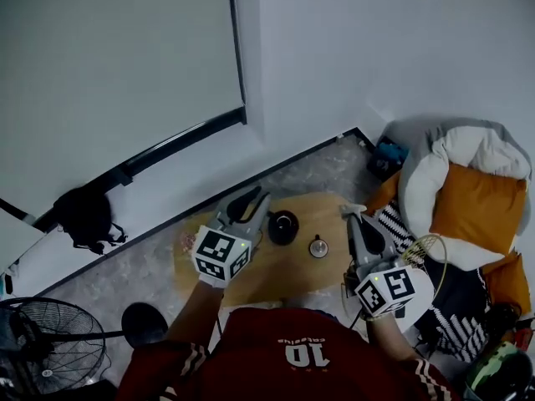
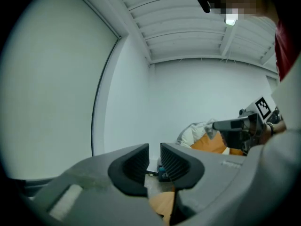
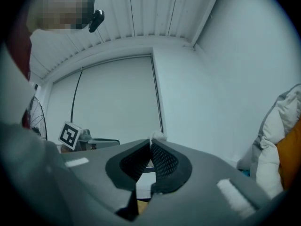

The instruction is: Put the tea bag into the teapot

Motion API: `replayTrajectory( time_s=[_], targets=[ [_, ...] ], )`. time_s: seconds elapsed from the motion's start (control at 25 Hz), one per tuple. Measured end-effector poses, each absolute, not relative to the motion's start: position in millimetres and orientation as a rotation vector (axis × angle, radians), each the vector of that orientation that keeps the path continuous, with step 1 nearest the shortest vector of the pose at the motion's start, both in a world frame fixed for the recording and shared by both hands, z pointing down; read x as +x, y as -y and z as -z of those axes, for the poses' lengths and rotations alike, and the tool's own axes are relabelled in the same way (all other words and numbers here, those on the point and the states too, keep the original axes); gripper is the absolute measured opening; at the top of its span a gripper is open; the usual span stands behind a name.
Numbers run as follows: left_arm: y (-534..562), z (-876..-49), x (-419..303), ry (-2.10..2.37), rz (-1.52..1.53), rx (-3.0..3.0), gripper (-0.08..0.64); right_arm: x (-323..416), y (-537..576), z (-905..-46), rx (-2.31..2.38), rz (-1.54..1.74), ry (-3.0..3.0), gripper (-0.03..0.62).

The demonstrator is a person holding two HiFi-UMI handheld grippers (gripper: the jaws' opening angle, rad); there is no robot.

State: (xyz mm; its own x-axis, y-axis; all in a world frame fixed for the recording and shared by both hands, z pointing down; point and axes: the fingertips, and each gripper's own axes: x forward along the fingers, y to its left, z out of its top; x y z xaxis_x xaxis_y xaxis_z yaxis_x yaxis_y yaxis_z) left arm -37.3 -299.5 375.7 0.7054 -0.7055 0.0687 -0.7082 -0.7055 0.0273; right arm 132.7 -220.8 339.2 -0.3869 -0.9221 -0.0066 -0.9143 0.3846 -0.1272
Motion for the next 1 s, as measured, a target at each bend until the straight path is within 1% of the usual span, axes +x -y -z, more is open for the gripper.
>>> replayTrajectory(
  time_s=[0.04,0.12,0.2,0.4,0.48,1.0],
  targets=[
    [297.9,-372.3,-38.9,1.183,-0.078,2.855,0.079,131.2,221.8,-337.2,-1.688,0.154,-2.551,0.003],
    [293.2,-364.8,-41.9,1.182,-0.060,2.863,0.074,127.3,223.0,-333.6,-1.676,0.143,-2.556,0.003],
    [289.2,-358.6,-44.5,1.190,-0.041,2.876,0.050,123.5,224.7,-330.5,-1.667,0.125,-2.564,0.003],
    [281.6,-349.9,-48.2,1.219,-0.007,2.881,0.028,119.4,228.9,-324.1,-1.640,0.103,-2.577,0.003],
    [279.4,-345.3,-51.6,1.234,0.022,2.874,0.005,118.6,229.2,-322.3,-1.636,0.099,-2.579,0.003],
    [269.2,-348.1,-74.0,1.256,0.094,2.837,0.002,108.1,227.3,-327.0,-1.631,0.086,-2.596,0.003]
  ],
)
